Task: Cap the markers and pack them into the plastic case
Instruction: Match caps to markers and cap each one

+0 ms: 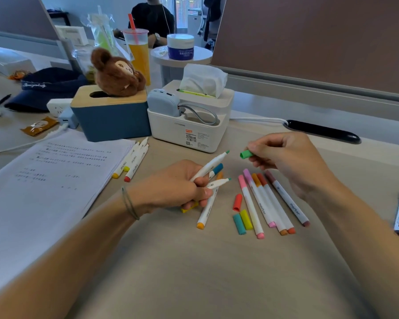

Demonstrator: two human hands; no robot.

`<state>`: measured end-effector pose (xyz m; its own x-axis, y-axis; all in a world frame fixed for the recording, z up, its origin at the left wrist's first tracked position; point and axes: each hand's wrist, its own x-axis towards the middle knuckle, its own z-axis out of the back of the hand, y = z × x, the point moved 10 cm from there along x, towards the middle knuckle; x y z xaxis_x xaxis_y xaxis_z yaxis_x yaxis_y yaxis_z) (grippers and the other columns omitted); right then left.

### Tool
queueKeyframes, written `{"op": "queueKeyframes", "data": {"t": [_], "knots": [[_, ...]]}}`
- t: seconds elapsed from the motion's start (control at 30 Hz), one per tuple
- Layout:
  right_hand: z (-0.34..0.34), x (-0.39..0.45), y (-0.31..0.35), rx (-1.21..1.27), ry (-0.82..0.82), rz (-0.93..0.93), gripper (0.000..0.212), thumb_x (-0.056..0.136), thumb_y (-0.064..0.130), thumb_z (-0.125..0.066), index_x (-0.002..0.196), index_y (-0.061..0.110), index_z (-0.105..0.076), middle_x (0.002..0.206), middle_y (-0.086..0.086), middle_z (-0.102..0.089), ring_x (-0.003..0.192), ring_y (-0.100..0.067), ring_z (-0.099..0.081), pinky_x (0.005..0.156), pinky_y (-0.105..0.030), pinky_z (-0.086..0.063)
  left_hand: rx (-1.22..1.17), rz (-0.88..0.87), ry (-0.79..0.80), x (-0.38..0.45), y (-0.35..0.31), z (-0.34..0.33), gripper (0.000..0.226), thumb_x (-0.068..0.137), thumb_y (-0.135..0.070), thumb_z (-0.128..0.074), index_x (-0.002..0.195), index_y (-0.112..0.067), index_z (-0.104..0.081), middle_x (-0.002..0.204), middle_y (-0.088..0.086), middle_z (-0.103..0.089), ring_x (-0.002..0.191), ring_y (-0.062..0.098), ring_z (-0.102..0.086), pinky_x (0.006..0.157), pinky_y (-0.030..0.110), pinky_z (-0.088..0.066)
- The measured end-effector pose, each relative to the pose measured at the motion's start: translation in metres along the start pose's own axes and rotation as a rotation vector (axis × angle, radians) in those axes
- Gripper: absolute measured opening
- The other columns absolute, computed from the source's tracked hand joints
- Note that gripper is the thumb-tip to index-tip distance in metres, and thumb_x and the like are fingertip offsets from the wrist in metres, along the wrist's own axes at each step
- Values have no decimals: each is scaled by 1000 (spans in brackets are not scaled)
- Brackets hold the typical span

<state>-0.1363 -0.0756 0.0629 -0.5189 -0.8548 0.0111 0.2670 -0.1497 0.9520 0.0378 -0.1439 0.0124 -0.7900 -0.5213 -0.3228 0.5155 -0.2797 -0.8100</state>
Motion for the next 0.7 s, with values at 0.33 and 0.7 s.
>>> {"op": "queueKeyframes", "data": {"t": [0.33, 0.7], "knots": [[-15, -7, 17, 21, 28, 126, 6, 92, 12, -71, 89, 10, -76, 74, -4, -75, 67, -12, -69, 66, -23, -59, 7, 1, 26, 0, -1, -5, 28, 97, -8, -59, 75, -16, -43, 64, -1, -66, 44, 6, -46, 47, 15, -44], [-26, -23, 32, 8, -101, 275, 17, 80, 5, -83, 87, 8, -68, 72, -8, -75, 68, -19, -76, 68, -32, -63, -123, -11, 74, -2, -2, -13, 34, 98, -6, -57, 73, -20, -39, 69, 5, -63, 45, 10, -43, 44, 18, -35]]}}
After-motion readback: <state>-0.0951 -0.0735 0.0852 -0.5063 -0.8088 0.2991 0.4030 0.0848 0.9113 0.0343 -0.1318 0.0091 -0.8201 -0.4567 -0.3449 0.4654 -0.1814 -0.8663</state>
